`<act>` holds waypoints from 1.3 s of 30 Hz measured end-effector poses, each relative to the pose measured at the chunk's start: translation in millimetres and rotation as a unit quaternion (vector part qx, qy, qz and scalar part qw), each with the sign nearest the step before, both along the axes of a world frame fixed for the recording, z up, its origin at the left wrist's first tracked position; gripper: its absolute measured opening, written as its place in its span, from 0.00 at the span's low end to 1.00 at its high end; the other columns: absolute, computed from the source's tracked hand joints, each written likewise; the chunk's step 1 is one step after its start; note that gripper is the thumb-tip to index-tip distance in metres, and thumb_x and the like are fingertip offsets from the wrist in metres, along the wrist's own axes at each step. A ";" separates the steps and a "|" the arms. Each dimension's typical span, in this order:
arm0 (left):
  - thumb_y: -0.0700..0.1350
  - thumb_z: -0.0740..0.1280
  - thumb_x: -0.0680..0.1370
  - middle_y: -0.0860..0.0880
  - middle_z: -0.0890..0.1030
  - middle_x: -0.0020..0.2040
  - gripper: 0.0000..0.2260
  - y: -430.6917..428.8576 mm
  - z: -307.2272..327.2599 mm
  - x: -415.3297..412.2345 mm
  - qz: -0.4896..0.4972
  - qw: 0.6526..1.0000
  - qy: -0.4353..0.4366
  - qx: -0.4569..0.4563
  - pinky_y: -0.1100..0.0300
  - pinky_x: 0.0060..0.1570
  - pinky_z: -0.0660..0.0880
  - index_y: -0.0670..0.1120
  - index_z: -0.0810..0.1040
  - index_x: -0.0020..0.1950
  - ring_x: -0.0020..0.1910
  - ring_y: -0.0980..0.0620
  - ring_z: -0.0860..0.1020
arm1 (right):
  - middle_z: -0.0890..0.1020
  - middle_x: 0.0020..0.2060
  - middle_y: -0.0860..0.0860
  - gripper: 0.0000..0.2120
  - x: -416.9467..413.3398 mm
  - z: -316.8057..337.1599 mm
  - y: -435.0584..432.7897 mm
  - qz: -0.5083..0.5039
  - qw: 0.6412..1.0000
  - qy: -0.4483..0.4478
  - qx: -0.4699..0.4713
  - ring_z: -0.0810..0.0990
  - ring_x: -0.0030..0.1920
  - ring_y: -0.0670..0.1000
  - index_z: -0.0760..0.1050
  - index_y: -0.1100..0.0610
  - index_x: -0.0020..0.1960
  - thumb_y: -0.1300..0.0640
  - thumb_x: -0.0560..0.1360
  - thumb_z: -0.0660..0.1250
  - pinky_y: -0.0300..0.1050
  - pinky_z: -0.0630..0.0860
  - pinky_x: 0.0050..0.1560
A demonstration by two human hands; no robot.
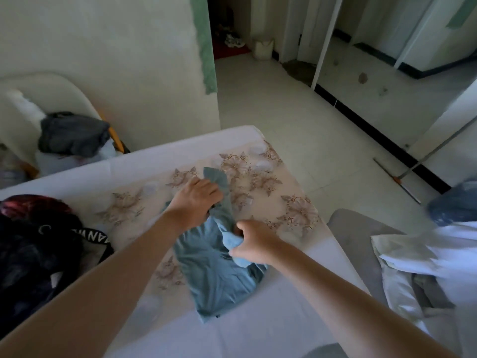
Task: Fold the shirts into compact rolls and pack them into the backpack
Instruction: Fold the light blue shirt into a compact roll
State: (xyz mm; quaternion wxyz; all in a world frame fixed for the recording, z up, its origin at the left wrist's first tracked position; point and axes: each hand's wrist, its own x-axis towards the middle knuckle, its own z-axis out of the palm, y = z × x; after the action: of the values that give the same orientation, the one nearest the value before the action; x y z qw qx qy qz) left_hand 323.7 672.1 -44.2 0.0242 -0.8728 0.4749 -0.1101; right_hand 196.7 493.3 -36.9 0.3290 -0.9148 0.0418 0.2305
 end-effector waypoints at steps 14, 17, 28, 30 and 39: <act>0.44 0.69 0.76 0.44 0.71 0.59 0.20 86.7 -80.4 -110.7 0.398 0.804 0.385 -0.218 0.51 0.55 0.75 0.49 0.71 0.67 0.54 0.43 0.75 | 0.69 0.62 0.49 0.19 -25.8 -66.5 45.2 0.131 0.988 -0.027 -0.081 0.73 0.61 0.53 0.75 0.45 0.62 0.51 0.71 0.69 0.46 0.72 0.59; 0.42 0.71 0.74 0.45 0.71 0.63 0.26 73.3 -84.9 -114.3 0.395 0.790 0.417 -0.213 0.51 0.59 0.75 0.51 0.68 0.70 0.59 0.44 0.75 | 0.65 0.63 0.48 0.25 -37.1 -69.8 33.2 0.210 0.965 -0.066 -0.141 0.71 0.60 0.53 0.70 0.43 0.64 0.48 0.68 0.71 0.47 0.73 0.59; 0.48 0.61 0.81 0.49 0.73 0.64 0.16 24.2 -59.1 -40.9 0.293 0.926 0.196 -0.132 0.51 0.66 0.66 0.50 0.70 0.69 0.65 0.47 0.70 | 0.67 0.53 0.46 0.19 -21.9 -78.1 1.5 0.281 0.945 -0.096 -0.135 0.70 0.44 0.48 0.68 0.45 0.56 0.53 0.67 0.69 0.44 0.71 0.41; 0.52 0.59 0.82 0.47 0.72 0.67 0.20 2.8 -55.9 -14.9 0.309 0.923 0.209 -0.091 0.49 0.68 0.65 0.48 0.66 0.73 0.67 0.46 0.69 | 0.64 0.53 0.46 0.23 -19.8 -82.2 -1.7 0.285 0.946 -0.083 -0.133 0.70 0.45 0.49 0.65 0.45 0.57 0.50 0.65 0.70 0.46 0.74 0.43; 0.51 0.59 0.83 0.47 0.80 0.41 0.12 -23.9 -63.6 48.1 0.432 0.863 0.214 -0.150 0.53 0.40 0.78 0.46 0.78 0.50 0.39 0.47 0.78 | 0.68 0.26 0.47 0.11 -29.0 -97.9 -31.3 0.202 0.974 -0.060 -0.087 0.68 0.30 0.49 0.61 0.52 0.32 0.56 0.64 0.64 0.45 0.68 0.32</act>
State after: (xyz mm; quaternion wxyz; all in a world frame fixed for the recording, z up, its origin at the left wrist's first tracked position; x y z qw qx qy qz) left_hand 371.8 648.2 -107.8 -0.1637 -0.9858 0.0215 0.0310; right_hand 167.7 462.0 -134.7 0.1969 -0.9416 -0.1438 0.2324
